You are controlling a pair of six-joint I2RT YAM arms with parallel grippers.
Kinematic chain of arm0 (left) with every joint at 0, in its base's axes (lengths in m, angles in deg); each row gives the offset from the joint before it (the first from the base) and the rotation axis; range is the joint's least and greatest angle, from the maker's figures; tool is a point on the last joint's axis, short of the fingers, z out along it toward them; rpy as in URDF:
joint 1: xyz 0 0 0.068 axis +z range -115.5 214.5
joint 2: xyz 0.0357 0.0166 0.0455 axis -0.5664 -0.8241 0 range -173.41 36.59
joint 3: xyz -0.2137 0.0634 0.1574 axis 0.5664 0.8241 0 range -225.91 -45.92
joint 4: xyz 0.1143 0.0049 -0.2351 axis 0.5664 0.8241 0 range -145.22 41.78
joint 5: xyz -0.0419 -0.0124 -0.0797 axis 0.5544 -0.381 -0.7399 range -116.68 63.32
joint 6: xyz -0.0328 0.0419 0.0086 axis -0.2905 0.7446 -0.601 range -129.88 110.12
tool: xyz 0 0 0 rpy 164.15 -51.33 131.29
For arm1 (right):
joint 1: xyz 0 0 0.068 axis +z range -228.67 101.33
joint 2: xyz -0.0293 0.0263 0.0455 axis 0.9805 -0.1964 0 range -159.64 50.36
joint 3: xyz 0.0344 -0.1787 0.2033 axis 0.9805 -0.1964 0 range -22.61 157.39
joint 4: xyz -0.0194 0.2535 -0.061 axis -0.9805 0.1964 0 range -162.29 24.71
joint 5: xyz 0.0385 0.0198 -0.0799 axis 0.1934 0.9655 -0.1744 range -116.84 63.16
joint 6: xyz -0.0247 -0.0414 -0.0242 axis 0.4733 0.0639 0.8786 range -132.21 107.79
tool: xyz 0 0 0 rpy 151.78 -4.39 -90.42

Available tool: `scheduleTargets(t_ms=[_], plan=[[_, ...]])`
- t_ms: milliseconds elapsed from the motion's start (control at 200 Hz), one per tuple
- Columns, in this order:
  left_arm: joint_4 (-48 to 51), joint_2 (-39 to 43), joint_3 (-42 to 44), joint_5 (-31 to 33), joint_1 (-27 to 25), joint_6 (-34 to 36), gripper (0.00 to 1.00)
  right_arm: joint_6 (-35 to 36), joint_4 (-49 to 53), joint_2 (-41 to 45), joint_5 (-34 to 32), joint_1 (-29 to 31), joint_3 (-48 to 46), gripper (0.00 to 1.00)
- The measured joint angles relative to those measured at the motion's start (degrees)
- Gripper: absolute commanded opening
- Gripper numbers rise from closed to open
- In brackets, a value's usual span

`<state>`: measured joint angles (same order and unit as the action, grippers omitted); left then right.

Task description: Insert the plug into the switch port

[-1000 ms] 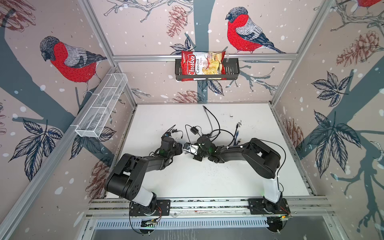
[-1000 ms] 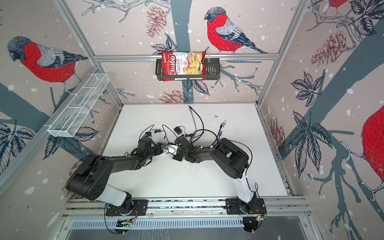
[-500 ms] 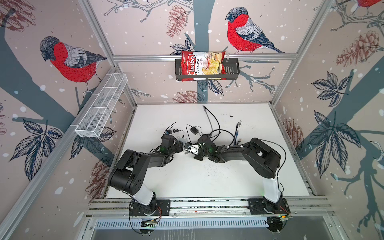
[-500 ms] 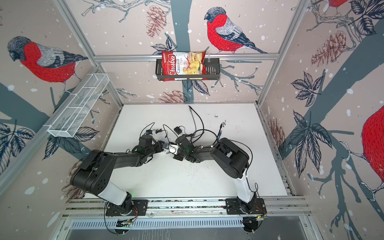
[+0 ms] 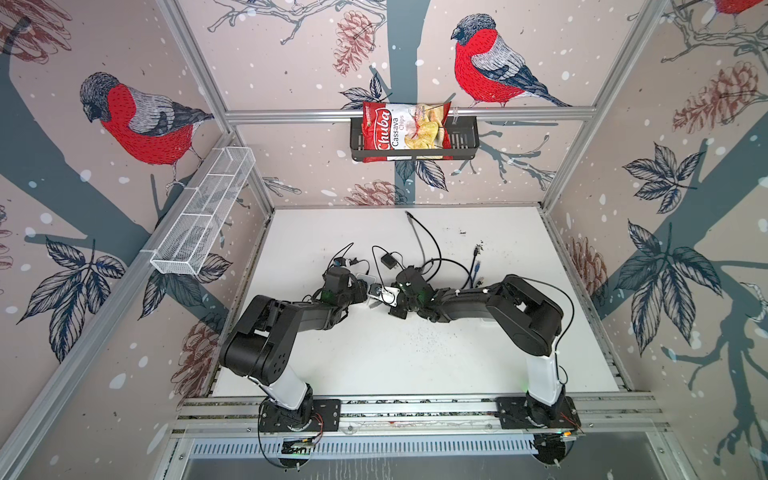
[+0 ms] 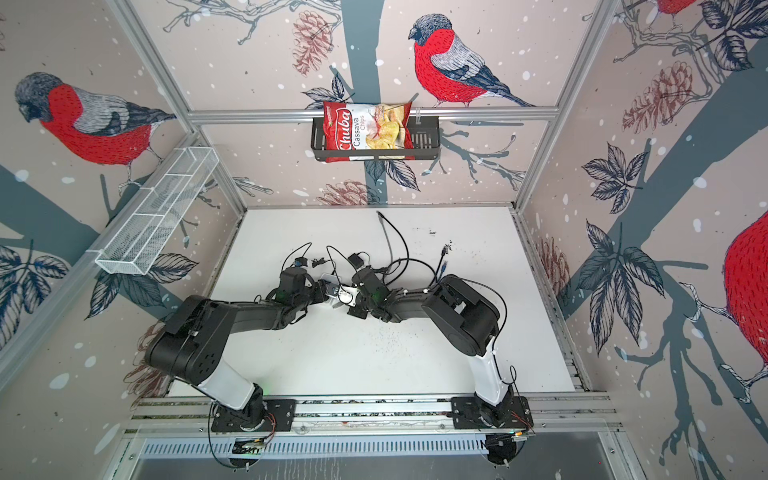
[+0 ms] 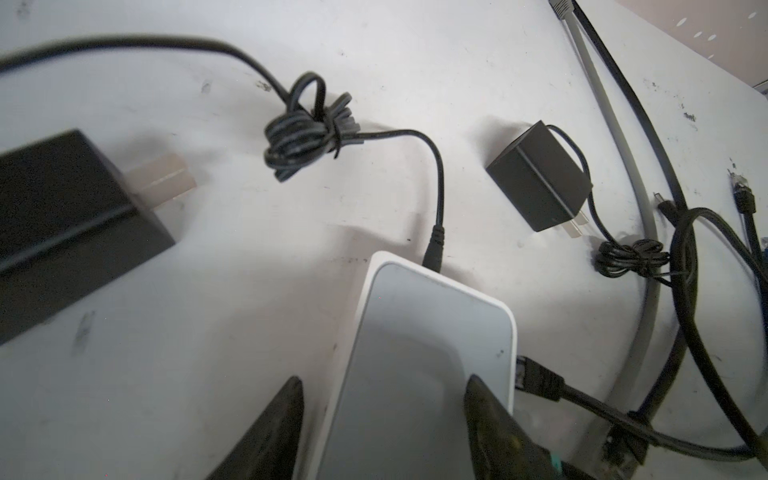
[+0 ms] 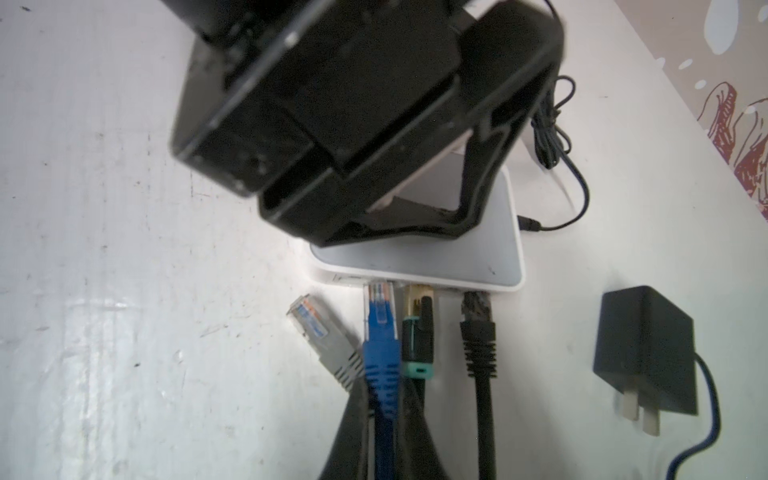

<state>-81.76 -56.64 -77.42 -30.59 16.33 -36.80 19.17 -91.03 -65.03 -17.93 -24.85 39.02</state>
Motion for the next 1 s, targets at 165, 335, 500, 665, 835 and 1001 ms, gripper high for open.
scheduleTargets(t_ms=[165,335,500,665,835,1001], plan=[[-0.2,-1.1,-1.1,-0.3,0.0,0.1,0.6,0.2,1.2,-0.5,0.4,0.1,0.6,0.0],[-0.1,-1.9,-1.9,-0.6,0.0,0.3,0.6,0.2,1.3,-0.5,0.4,0.1,0.6,0.0],[-0.6,-2.2,-2.0,-0.8,0.1,0.4,0.59,-0.2,1.2,-0.9,0.2,0.1,1.1,0.0],[-1.5,-2.6,-1.8,-0.8,0.3,0.4,0.59,-1.9,0.3,-1.6,0.0,0.1,1.5,0.0],[-4.3,-3.7,-1.4,-0.9,0.4,0.3,0.57,-4.4,-0.5,-2.0,0.4,0.0,1.5,0.0],[-7.4,-4.5,-0.7,-0.9,0.6,-0.1,0.57,-6.1,0.9,-2.5,1.2,-0.1,2.8,0.0]])
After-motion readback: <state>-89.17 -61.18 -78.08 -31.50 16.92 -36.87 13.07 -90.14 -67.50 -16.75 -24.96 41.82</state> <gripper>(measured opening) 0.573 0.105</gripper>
